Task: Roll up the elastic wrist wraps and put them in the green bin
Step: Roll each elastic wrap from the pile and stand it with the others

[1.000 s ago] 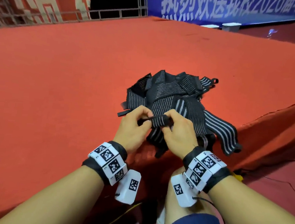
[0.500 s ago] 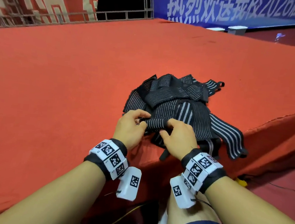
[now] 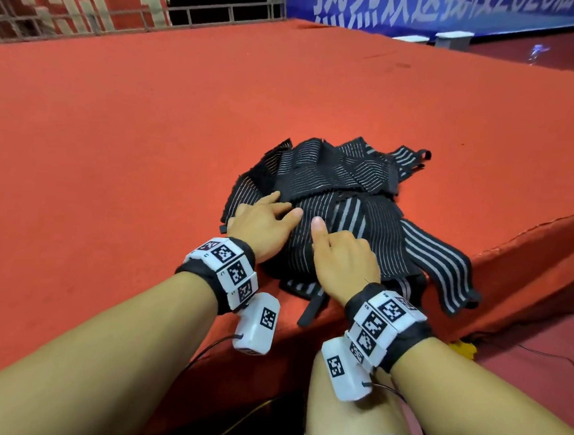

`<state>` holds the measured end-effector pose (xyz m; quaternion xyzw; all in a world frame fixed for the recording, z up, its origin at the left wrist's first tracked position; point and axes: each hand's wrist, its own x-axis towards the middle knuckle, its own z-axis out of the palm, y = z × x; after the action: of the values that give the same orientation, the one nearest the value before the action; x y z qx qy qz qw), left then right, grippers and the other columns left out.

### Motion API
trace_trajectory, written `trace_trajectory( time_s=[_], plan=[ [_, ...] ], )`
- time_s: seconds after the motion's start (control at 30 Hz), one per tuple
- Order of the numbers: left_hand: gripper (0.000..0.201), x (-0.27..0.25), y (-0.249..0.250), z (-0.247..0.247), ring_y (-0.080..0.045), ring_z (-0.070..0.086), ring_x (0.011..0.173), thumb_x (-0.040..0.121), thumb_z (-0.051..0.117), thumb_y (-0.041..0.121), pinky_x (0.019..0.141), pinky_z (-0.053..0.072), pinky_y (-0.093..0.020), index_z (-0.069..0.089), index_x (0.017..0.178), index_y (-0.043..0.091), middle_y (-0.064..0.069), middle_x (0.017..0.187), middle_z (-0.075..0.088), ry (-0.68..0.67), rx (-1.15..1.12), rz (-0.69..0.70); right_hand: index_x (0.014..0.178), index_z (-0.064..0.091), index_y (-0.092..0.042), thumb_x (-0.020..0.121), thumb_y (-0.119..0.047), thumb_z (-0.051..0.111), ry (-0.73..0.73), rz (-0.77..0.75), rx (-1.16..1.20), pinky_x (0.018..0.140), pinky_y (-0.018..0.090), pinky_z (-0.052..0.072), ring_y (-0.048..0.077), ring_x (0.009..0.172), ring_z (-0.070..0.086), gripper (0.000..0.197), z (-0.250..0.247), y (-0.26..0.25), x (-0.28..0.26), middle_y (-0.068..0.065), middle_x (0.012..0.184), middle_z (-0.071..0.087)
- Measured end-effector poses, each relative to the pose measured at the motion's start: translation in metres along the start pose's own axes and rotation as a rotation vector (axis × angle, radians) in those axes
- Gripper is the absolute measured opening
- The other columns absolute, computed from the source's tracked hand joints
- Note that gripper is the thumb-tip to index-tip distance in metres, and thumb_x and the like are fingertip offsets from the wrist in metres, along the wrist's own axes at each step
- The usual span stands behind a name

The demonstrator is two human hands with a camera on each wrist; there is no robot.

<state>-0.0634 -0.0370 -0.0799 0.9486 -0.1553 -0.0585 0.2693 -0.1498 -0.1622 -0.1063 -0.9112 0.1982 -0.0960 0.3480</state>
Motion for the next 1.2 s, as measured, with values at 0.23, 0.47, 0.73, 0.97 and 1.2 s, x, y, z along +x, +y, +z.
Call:
trace_trajectory(
  time_s=[0.23, 0.47, 0.73, 0.97, 1.2],
  plan=[
    [0.043, -0.007, -0.006, -0.003, -0.025, 0.045, 0.135, 0.097, 0.062, 0.04, 0.115, 0.032, -0.044, 0.061, 0.138, 0.029, 0.01, 0.146, 0.055, 0.352, -0.125, 0.215, 0.09, 0.067, -0.028, 0.098, -0.045, 0.05, -0.03, -0.164, -0.088, 0.08, 0.039, 0.05, 0.029, 0.099, 0.063, 0.025, 0.004, -0.004, 0.001, 0.0, 0.098, 0.07],
    [0.012, -0.031, -0.009, -0.034, -0.012, 0.063, 0.091, 0.086, 0.075, 0.018, 0.086, 0.046, -0.027, 0.069, 0.092, 0.028, 0.013, 0.094, 0.07, 0.646, -0.3, 0.347, 0.13, 0.045, -0.022, 0.094, -0.046, 0.056, -0.08, -0.079, -0.119, 0.093, 0.046, 0.048, 0.034, 0.112, 0.061, 0.044, 0.005, -0.023, -0.001, 0.003, 0.125, 0.065],
    [0.03, -0.073, -0.032, -0.067, -0.006, 0.046, 0.054, 0.064, 0.057, 0.009, 0.056, 0.042, -0.021, 0.056, 0.081, 0.034, 0.019, 0.063, 0.057, 0.548, -0.565, 0.365, 0.16, -0.005, -0.032, 0.092, -0.033, 0.066, 0.039, -0.26, 0.102, 0.088, 0.045, 0.052, 0.036, 0.104, 0.065, 0.098, 0.011, -0.068, -0.015, 0.008, 0.114, 0.069],
    [0.029, -0.109, -0.073, -0.097, -0.01, 0.047, 0.055, 0.061, 0.057, 0.008, 0.055, 0.041, -0.025, 0.065, 0.075, 0.032, 0.015, 0.06, 0.053, 0.492, -0.618, 0.309, 0.113, 0.06, -0.03, 0.088, -0.032, 0.066, 0.122, -0.408, 0.143, 0.08, 0.037, 0.05, 0.029, 0.095, 0.067, 0.025, 0.038, -0.104, -0.025, -0.001, 0.093, 0.074],
    [0.028, -0.132, -0.112, -0.11, -0.012, 0.057, 0.072, 0.065, 0.06, 0.032, 0.073, 0.046, -0.033, 0.065, 0.092, 0.028, 0.012, 0.078, 0.062, 0.394, -0.629, 0.262, 0.093, 0.074, -0.029, 0.079, -0.012, 0.079, 0.116, -0.59, 0.475, 0.078, 0.017, 0.051, -0.002, 0.078, 0.067, 0.023, 0.053, -0.137, -0.047, -0.018, 0.081, 0.072]
  ],
)
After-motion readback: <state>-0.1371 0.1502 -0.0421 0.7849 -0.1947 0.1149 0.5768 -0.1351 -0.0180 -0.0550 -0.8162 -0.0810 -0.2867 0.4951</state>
